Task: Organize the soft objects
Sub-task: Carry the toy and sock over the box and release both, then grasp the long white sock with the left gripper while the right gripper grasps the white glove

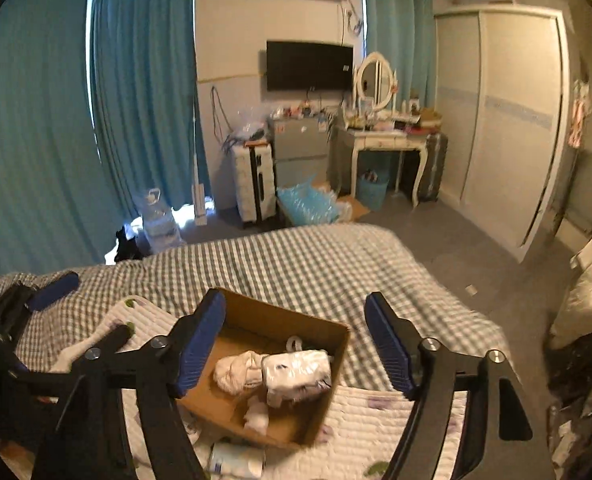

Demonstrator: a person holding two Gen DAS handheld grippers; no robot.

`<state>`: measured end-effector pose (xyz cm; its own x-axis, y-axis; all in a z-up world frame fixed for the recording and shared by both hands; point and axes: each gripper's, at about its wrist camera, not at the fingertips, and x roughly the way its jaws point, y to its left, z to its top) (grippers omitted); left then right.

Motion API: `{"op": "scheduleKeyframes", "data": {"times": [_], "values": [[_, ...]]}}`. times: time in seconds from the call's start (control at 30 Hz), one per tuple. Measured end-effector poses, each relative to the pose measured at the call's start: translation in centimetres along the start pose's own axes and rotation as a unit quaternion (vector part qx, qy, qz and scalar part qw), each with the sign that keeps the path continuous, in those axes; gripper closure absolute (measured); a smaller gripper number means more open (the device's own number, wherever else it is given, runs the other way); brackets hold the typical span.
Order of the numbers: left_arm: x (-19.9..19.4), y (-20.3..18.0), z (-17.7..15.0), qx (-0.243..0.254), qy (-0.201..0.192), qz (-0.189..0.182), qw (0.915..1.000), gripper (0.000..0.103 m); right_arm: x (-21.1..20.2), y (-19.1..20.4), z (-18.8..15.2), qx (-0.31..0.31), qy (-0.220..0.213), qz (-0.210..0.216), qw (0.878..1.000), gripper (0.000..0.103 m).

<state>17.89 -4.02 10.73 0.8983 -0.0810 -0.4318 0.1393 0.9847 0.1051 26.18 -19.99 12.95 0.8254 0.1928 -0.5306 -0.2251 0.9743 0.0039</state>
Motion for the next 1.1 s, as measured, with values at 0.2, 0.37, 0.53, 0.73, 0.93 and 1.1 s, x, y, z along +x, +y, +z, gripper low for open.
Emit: {"op": "scheduleKeyframes", "data": {"times": [0.2, 0.37, 0.53, 0.73, 0.93, 1.1], "values": [[-7.3, 0.6, 0.4, 0.013, -0.045, 0.005, 0.9989, 0.010, -8.3, 1.3, -0.8, 0.002, -0.025, -0.014, 1.000, 0.012], [-8.9, 1.7, -1.7, 0.000, -0.033, -0.004, 0.9994, 0.010, -10.4, 3.2, -3.9, -0.013, -0.019, -0.010, 1.000, 0.006], [-6.3, 1.6, -5.3, 0.012, 0.024, -0.020, 0.9995, 0.010, -8.6, 5.1, -8.9, -0.022, 0.014, 0.027, 0.999, 0.006], [-1.7, 0.9, -11.2, 0.035, 0.078, -0.015, 0.9962, 0.010, -2.0, 7.0, -15.8, -0.030, 0.080, 0.044, 0.995, 0.007], [3.1, 0.4, -17.3, 0.037, 0.148, -0.028, 0.9878, 0.011, 6.2, 7.2, -22.8, -0.018, 0.171, 0.060, 0.983, 0.018], [5.3, 0.0, -20.4, 0.054, 0.167, -0.039, 0.9837, 0.011, 11.3, 6.9, -27.3, 0.010, 0.241, 0.066, 0.968, 0.030]]}}
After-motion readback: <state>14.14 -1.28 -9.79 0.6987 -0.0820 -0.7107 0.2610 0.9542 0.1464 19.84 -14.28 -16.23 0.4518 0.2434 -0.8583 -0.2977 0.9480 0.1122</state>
